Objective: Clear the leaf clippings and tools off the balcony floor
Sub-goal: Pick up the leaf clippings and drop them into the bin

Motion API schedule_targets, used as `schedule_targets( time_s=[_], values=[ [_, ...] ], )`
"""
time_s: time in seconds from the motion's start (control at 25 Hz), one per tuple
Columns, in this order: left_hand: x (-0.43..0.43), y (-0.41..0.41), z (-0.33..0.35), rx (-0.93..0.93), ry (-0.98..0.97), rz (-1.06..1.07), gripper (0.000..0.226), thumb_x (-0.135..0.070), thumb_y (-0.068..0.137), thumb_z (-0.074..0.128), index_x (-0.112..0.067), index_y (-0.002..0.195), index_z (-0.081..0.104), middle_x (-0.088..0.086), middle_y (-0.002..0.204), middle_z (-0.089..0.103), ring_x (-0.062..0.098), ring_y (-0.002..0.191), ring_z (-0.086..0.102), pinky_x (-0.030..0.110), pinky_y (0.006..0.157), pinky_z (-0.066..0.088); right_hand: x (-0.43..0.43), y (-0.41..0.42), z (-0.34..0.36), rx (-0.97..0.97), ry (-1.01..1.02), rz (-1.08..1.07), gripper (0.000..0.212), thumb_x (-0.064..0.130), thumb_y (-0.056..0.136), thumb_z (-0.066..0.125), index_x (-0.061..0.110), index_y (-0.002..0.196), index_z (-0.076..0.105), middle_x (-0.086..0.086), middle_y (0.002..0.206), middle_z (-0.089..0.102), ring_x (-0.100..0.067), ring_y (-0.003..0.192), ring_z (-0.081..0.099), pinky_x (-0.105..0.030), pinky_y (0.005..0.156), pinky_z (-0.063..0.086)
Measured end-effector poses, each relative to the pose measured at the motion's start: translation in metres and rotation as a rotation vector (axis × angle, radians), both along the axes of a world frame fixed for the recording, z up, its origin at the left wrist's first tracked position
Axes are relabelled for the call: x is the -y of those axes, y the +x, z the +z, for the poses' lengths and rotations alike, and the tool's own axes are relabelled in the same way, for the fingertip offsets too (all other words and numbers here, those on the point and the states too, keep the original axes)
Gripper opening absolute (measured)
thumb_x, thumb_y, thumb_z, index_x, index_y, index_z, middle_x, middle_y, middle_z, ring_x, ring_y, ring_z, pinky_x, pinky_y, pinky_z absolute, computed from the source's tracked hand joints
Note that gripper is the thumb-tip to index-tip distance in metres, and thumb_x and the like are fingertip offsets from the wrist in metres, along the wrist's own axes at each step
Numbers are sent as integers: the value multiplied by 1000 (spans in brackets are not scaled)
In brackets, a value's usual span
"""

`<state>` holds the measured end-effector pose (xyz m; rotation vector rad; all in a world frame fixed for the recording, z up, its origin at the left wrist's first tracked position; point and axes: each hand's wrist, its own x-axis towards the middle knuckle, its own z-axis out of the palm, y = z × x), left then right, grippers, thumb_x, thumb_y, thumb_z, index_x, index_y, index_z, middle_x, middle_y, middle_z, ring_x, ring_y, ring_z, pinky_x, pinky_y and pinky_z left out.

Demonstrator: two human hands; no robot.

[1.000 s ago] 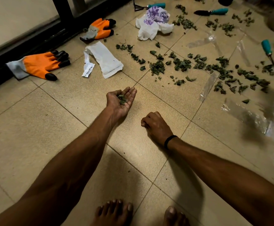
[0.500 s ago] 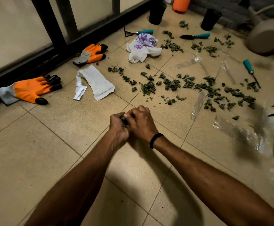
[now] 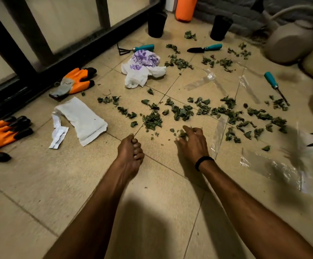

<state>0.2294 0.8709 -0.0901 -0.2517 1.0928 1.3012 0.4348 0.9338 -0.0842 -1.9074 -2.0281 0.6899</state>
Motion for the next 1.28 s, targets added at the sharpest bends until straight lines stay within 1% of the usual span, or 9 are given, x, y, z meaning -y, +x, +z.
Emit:
schedule_targets(
  time_s=[0.16, 0.24, 0.36, 0.52, 0.68, 0.8, 0.96, 1.08, 1.28],
  values=[
    [-46, -1, -2, -490, 13, -47, 34, -35, 103, 47, -18, 75, 53, -5, 50, 39, 9, 37, 27, 17, 40, 20, -18, -18, -24, 208, 172, 175, 15, 17, 95, 58, 14, 106, 68, -10, 106, 54, -29, 105, 50, -27, 77, 38],
    [-67, -3, -4, -848, 67, -131, 35, -35, 104, 46, -11, 88, 66, 2, 65, 57, 15, 51, 47, 24, 49, 33, -22, -25, -29, 273, 243, 208, 18, 6, 94, 55, 13, 93, 72, -6, 91, 55, -25, 88, 53, -28, 68, 41],
    [-90, -1, -8, -1523, 107, -345, 36, -32, 106, 40, -5, 104, 64, 8, 86, 67, 23, 75, 59, 30, 62, 38, -34, -24, -23, 145, 198, 124, 22, 8, 94, 53, 12, 86, 74, -5, 85, 62, -22, 82, 58, -27, 70, 45],
    [-90, 27, -23, -2008, 150, -567, 28, -30, 108, 34, -7, 110, 52, 5, 85, 65, 17, 63, 55, 33, 53, 45, -60, -8, 3, -117, 108, -136, 17, 14, 92, 62, 13, 104, 74, -3, 101, 73, -15, 95, 65, -17, 82, 43],
    [-86, 37, -39, -2110, 36, -654, 29, -35, 107, 35, -10, 111, 49, 11, 93, 63, 21, 68, 59, 31, 54, 42, -98, -7, 9, -114, 38, -175, 57, 13, 88, 68, 18, 142, 49, -12, 121, 66, -24, 110, 61, -30, 100, 46],
    [-86, 40, -41, -2174, 5, -708, 32, -44, 103, 43, -14, 112, 46, 10, 97, 61, 23, 76, 63, 31, 54, 41, -114, -20, 10, -90, -56, -31, 79, 9, 83, 74, 25, 150, 35, -12, 125, 62, -27, 112, 59, -32, 101, 43],
    [-88, 42, -38, -2250, -25, -705, 29, -43, 104, 40, -15, 112, 43, 8, 92, 63, 20, 69, 63, 29, 49, 34, -130, -36, 4, 157, -22, 87, 28, 8, 86, 69, 4, 114, 69, -15, 111, 68, -31, 108, 62, -34, 90, 49],
    [-86, 38, -37, -2335, -34, -753, 15, -28, 106, 40, -14, 109, 43, 5, 86, 64, 16, 58, 50, 28, 48, 33, -121, -37, -2, 217, 58, 75, 22, 6, 92, 56, 4, 107, 71, -16, 111, 65, -32, 109, 59, -33, 91, 45],
    [-82, 22, -22, -1832, 144, -543, 16, -26, 105, 41, -12, 99, 48, 4, 75, 61, 23, 63, 56, 30, 54, 41, -94, -23, 11, -278, -16, -307, 17, 10, 88, 69, 8, 104, 75, 1, 93, 71, -14, 85, 65, -23, 84, 51]
  ],
)
